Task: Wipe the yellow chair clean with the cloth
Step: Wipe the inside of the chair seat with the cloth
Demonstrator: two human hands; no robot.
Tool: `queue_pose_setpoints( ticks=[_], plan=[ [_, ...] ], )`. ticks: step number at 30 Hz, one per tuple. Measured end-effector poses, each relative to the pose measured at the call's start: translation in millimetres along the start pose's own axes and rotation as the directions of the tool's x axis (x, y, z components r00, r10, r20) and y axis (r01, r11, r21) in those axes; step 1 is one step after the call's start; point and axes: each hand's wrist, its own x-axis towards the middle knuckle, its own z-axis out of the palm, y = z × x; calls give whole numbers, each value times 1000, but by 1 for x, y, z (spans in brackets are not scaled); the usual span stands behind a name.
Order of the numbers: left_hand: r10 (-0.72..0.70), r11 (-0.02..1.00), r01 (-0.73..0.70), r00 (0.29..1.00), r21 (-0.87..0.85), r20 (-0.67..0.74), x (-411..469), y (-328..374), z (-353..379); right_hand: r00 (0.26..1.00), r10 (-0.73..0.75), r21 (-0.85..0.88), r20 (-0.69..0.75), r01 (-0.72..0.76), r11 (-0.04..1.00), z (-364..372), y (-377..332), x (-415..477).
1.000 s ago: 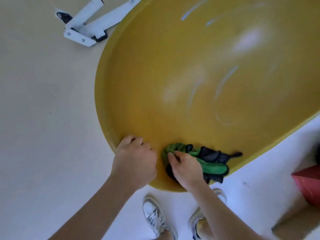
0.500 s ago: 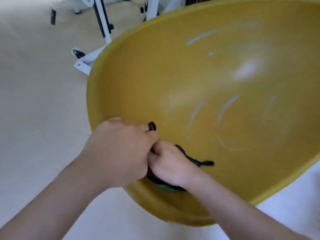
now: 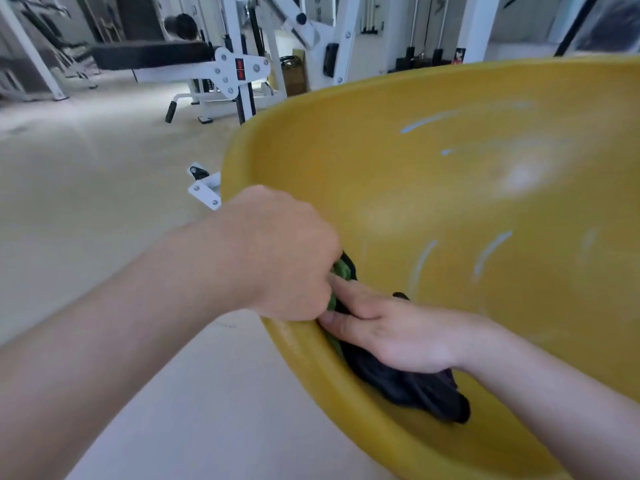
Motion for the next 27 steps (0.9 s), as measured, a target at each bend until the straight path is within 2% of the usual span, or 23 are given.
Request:
queue_pose_setpoints(
  ticks=[1, 3, 5, 6, 9, 11, 12, 14, 15, 16, 18, 20, 22, 23, 25, 27],
  plan=[
    [69, 998, -69, 998, -4, 5, -2, -1, -4, 992, 79, -159, 98, -63, 985, -5, 7, -10],
    [150, 988, -150, 989, -33, 14, -9, -2, -8, 964, 209, -452, 165, -114, 885, -4, 35, -40],
    [121, 991, -121, 993, -57, -4, -10, -4, -6, 961, 228, -597, 155, -93, 797, 5, 56, -61],
    [102, 993, -104, 994, -61, -27, -10, -4, -5, 977, 178, -617, 114, -71, 784, 8, 61, -61],
    [59, 997, -64, 991, -41, -116, -9, 1, -1, 991, -115, -512, -68, 64, 856, 14, 67, -20],
    [17, 999, -23, 990, -37, -142, -10, 1, -2, 910, -249, -431, -332, 88, 898, 8, 49, 34],
    [-9, 998, 0, 988, -58, -157, -10, 0, 0, 845, -259, -373, -468, 77, 925, 3, 38, 63],
    [-50, 991, 26, 982, -131, -183, -13, -2, 4, 734, -134, -75, -666, 112, 991, -10, 21, 109],
    [-65, 983, 26, 975, -184, -211, -14, -3, 5, 720, -93, 47, -688, 172, 984, -13, 20, 120],
    [-78, 972, 23, 969, -232, -233, -14, -5, 5, 728, -109, 83, -677, 222, 972, -10, 25, 121],
    [-96, 968, 41, 972, -248, -214, -16, -6, 0, 766, -223, 30, -603, 301, 953, 9, 51, 88],
    [-102, 975, 50, 965, -215, -241, -10, -15, -1, 808, -355, -46, -471, 379, 924, 29, 74, 32],
    [-115, 971, 46, 951, -236, -288, 1, -26, -5, 868, -338, -36, -363, 350, 936, 39, 89, 2],
    [-145, 964, 75, 953, -255, -268, 8, -32, -7, 868, -327, -33, -374, 340, 940, 38, 90, 6],
    [-193, 940, 132, 966, -314, -173, 20, -40, -8, 812, -299, -4, -502, 343, 939, 27, 68, 44],
    [-184, 931, 135, 976, -338, -116, 29, -41, -5, 658, -304, -31, -689, 392, 920, 7, 38, 104]
  ],
)
